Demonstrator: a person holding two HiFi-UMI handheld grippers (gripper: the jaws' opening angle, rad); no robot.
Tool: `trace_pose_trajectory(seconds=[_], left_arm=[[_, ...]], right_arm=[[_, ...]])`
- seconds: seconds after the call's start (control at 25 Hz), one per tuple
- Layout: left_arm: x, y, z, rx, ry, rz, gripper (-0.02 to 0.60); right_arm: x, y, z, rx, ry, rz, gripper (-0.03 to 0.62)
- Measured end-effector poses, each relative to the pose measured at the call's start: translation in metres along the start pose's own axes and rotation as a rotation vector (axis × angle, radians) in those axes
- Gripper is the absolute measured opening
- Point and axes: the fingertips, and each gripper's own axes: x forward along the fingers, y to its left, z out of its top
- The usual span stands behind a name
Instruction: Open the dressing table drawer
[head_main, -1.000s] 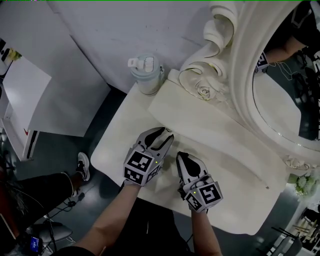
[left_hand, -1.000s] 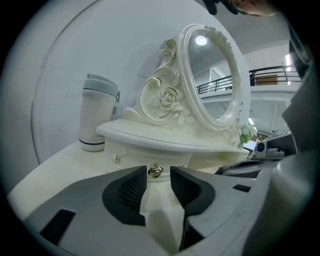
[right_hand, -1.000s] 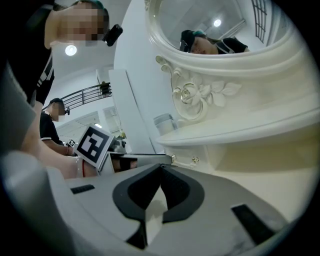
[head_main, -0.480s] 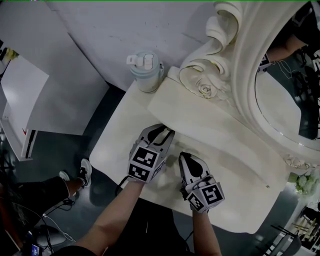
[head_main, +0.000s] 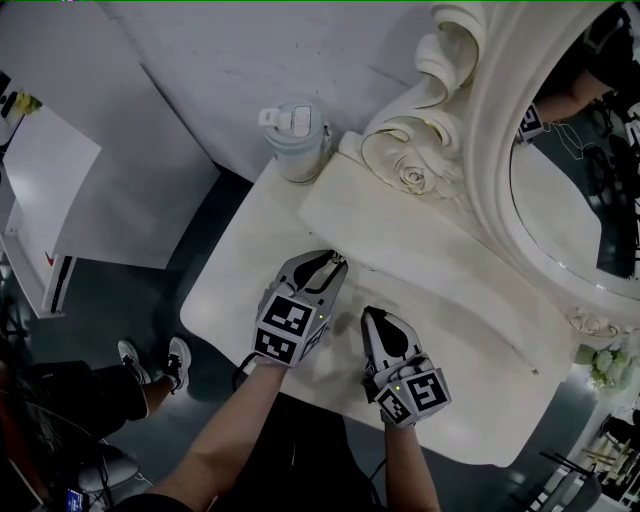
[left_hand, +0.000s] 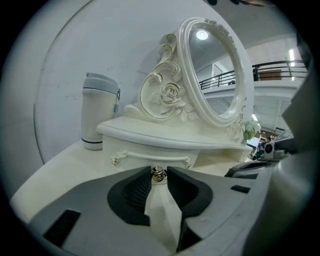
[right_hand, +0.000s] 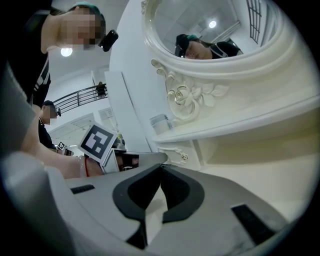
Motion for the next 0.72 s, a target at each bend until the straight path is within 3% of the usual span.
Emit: trace_pose_trajectory(seconds=[0.72], left_arm=[[-0.021, -0.006, -0.015, -0.017, 0.028, -0.002, 0.110]], right_arm=[[-0.020, 0.004, 0.002, 0.036, -0.032, -0.013, 0.006]])
